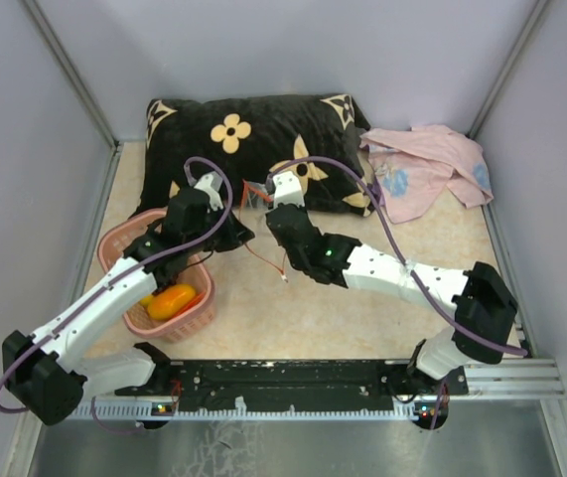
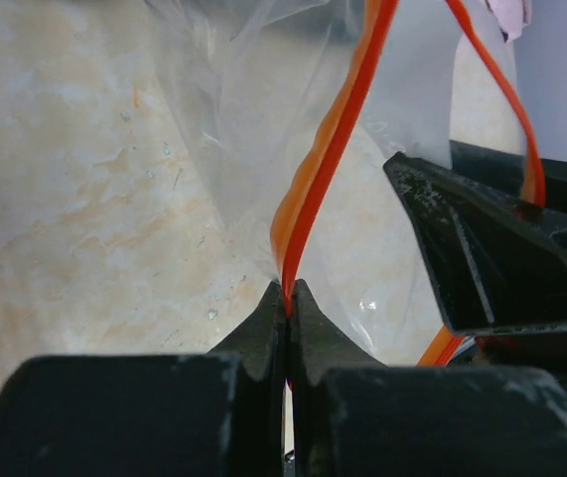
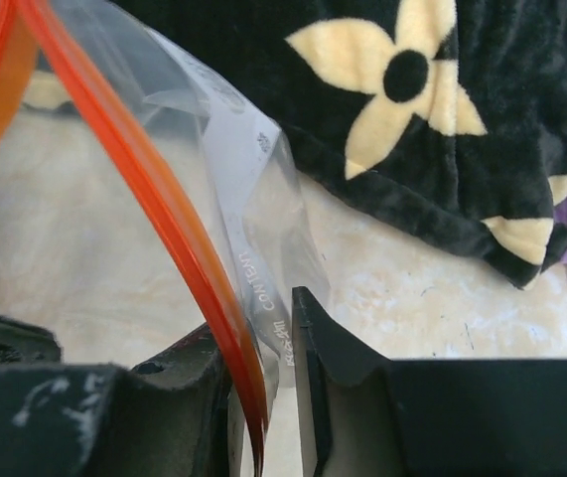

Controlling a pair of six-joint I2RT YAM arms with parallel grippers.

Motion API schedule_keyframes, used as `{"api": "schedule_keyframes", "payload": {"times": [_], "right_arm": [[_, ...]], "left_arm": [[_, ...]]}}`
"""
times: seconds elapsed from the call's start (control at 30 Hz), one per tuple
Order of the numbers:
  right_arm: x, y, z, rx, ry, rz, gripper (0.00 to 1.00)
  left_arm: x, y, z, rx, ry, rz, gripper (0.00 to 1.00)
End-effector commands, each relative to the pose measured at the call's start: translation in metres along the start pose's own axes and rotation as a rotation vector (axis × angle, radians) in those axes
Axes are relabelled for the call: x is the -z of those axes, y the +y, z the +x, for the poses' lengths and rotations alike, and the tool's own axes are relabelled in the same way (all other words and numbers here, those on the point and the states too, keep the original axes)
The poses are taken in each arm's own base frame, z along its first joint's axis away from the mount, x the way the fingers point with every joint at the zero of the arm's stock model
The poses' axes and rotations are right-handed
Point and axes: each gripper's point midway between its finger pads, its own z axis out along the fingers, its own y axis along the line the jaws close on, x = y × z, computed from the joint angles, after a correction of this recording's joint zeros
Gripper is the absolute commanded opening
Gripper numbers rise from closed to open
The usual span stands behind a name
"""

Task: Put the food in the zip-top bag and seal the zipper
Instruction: Open the zipper of the food storage bag.

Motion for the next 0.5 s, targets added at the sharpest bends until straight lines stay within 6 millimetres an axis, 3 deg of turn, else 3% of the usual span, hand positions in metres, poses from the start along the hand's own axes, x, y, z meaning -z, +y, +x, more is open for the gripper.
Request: {"api": "schedule_keyframes", "payload": {"times": [0.0,0.13,0.23,0.47], "right_arm": [[0.006,-0.026,-0.040,0.013,-0.060,0.059,0.18],[0.014,-0.048,-0.054,0.071,-0.076,0.133,0.06],[0.019,-0.062,-0.058,0.080,-0.078,0.166,0.02],[0.030,-0.077,-0.060,0.075,-0.054,0.182,0.00]], "left_arm": [[0.009,0.007,-0.003,-0.033,-0.004,-0.055,0.00],[0.015,0.021,0.004,-0.043,0.001,-0.113,0.00],[0.021,0.032,0.007,-0.051,-0.001,-0.158,0.00],[0.035,0.041,0.002,-0.059,-0.040,-0.203,0.00]]}}
